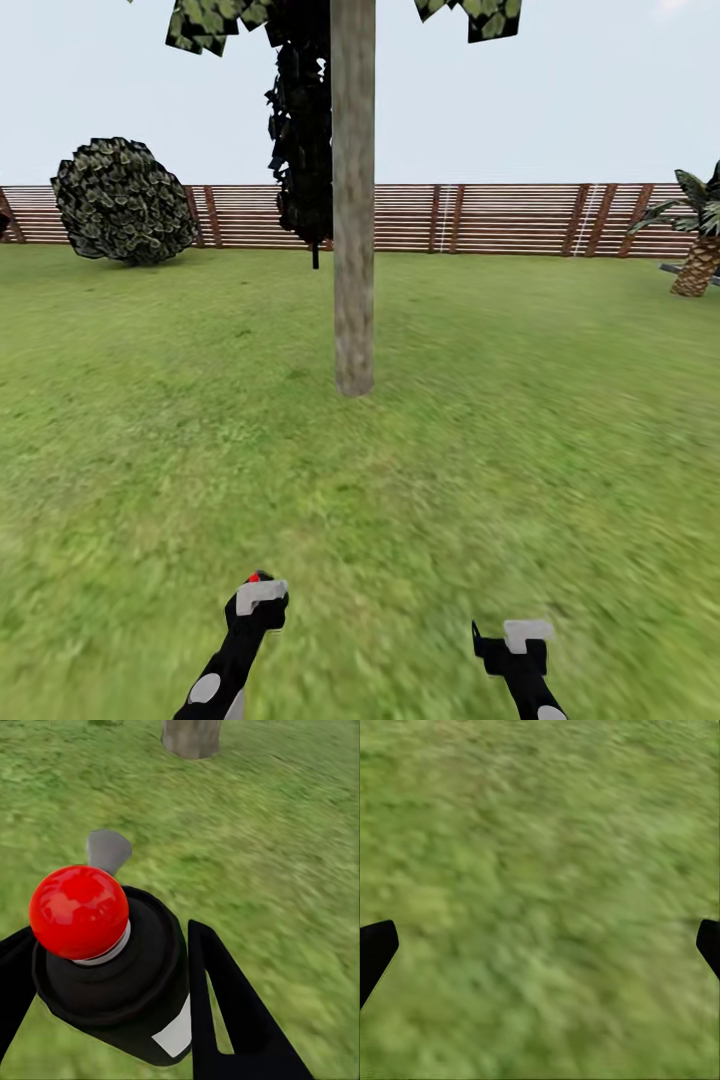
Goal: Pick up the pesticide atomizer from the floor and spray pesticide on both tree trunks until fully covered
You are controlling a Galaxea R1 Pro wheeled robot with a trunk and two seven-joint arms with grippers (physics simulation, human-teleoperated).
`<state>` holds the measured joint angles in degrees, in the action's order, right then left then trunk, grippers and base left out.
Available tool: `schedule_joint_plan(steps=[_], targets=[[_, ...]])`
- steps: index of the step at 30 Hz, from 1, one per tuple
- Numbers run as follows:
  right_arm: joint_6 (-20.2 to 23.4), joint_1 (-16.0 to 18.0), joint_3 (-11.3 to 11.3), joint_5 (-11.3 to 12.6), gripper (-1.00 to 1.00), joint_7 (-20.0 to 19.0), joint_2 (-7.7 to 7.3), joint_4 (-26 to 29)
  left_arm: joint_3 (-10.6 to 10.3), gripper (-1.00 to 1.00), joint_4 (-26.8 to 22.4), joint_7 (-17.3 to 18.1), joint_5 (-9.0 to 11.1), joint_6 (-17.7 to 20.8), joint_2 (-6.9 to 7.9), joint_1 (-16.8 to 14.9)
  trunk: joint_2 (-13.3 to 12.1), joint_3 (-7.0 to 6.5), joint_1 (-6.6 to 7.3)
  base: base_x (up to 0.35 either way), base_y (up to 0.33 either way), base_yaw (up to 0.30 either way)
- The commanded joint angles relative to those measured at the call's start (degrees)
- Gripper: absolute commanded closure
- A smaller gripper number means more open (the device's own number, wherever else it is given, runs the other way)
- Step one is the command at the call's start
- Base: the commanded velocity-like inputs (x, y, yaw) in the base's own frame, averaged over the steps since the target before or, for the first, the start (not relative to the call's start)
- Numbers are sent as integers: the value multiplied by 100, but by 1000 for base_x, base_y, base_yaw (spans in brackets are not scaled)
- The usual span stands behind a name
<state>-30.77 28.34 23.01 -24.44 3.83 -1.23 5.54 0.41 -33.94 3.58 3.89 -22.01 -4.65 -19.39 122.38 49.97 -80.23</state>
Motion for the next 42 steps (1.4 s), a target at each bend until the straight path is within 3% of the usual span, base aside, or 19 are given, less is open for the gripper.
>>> schedule_joint_plan(steps=[1,42], targets=[[-17,5,20,-61,-100,39,0,-9,4,100,3,38,42,-14,-1,-3,2,5,-3,350,0,0],[-17,5,11,-70,-100,40,-18,28,96,100,16,20,59,-41,17,-3,2,5,-3,350,5,0]])
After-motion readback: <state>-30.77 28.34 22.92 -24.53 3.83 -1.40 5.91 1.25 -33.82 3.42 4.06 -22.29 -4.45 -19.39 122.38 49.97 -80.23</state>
